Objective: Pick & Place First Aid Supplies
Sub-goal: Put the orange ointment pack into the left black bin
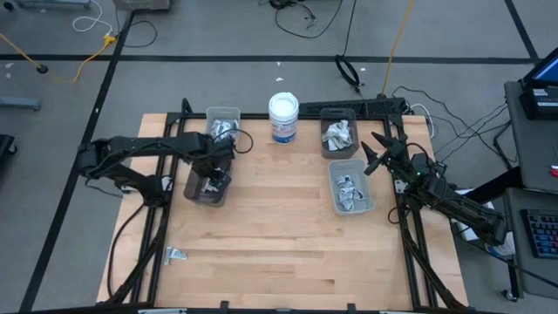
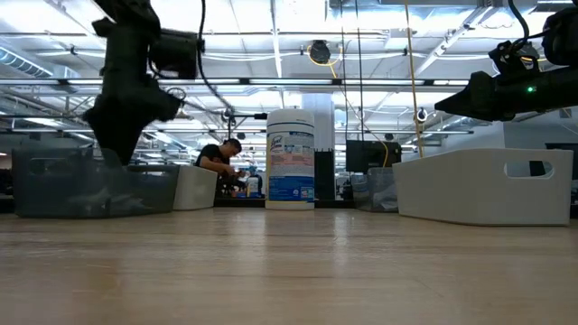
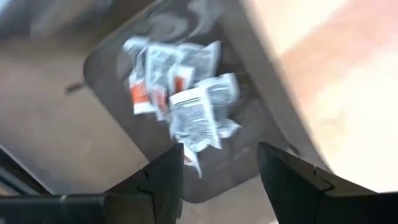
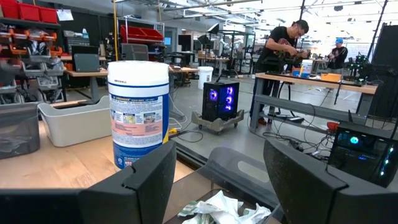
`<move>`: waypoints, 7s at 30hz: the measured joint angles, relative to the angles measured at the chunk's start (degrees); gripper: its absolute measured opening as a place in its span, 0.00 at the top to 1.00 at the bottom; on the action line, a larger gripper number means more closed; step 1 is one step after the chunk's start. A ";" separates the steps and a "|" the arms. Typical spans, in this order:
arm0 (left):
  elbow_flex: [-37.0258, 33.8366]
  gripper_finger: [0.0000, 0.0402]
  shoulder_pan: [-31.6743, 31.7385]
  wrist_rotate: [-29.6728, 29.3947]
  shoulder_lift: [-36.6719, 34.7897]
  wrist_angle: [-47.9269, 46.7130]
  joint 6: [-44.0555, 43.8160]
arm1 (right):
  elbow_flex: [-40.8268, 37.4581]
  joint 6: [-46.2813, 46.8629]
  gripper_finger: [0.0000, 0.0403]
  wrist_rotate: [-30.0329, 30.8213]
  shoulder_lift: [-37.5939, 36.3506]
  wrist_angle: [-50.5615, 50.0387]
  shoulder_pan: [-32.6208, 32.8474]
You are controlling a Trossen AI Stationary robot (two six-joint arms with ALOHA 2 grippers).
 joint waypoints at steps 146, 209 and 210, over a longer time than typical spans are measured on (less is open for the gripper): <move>-2.52 1.00 -21.57 4.51 -10.36 -1.40 -17.69 | 0.01 -0.01 0.41 0.01 0.00 0.01 -0.01; 1.12 0.58 2.65 5.09 -5.36 -6.99 -4.36 | 0.00 0.00 0.41 0.01 0.00 0.00 0.00; 1.74 0.58 1.69 5.05 -5.54 -8.24 -5.74 | 0.02 -0.01 0.41 0.01 0.00 0.00 -0.02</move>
